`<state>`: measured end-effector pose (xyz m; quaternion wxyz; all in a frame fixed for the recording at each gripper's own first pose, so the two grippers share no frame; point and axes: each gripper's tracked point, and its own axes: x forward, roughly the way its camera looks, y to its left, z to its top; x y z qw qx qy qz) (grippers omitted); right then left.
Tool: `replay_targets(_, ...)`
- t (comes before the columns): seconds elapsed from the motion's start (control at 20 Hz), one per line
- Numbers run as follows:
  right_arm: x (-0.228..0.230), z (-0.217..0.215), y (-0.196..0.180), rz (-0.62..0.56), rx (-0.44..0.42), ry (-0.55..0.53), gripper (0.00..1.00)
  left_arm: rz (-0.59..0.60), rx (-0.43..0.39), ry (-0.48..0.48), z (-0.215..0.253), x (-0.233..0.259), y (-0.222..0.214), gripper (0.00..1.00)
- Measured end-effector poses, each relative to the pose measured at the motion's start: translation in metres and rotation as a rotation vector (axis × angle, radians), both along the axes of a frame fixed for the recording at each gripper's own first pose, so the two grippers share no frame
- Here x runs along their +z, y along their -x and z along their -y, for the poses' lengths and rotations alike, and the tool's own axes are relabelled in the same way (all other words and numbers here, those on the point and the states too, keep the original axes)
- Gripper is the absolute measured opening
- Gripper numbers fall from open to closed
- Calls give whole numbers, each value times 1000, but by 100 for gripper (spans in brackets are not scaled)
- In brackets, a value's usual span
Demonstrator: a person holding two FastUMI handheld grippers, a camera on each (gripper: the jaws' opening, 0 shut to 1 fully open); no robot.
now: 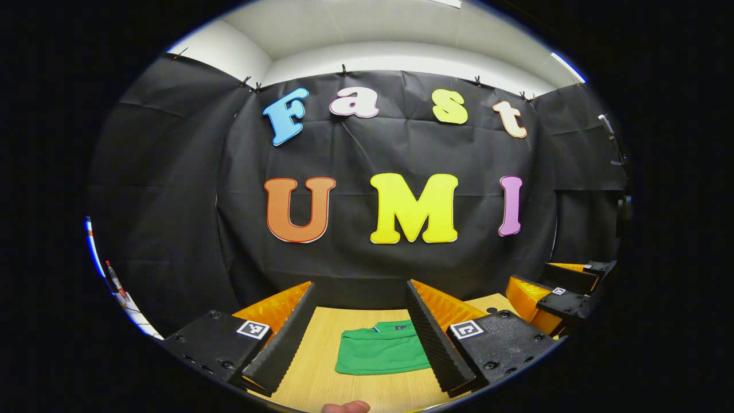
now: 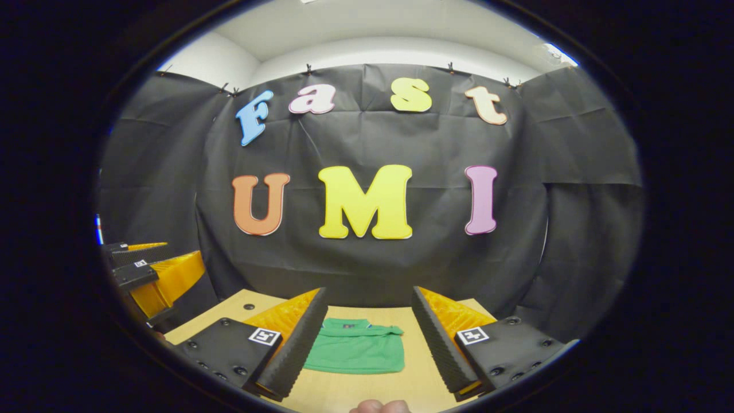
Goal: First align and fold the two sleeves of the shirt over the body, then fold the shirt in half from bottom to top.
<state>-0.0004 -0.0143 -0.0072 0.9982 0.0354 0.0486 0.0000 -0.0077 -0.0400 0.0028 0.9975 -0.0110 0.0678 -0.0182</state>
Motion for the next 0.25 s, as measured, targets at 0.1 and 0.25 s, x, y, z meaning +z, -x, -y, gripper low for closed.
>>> replay_targets(0.1,1,2,-2,1,-3,-2,94,2,2,-3,0,2,-1,98)
replay_targets(0.25,1,0,-3,-2,-1,0,94,-9,3,-7,1,-2,-3,98)
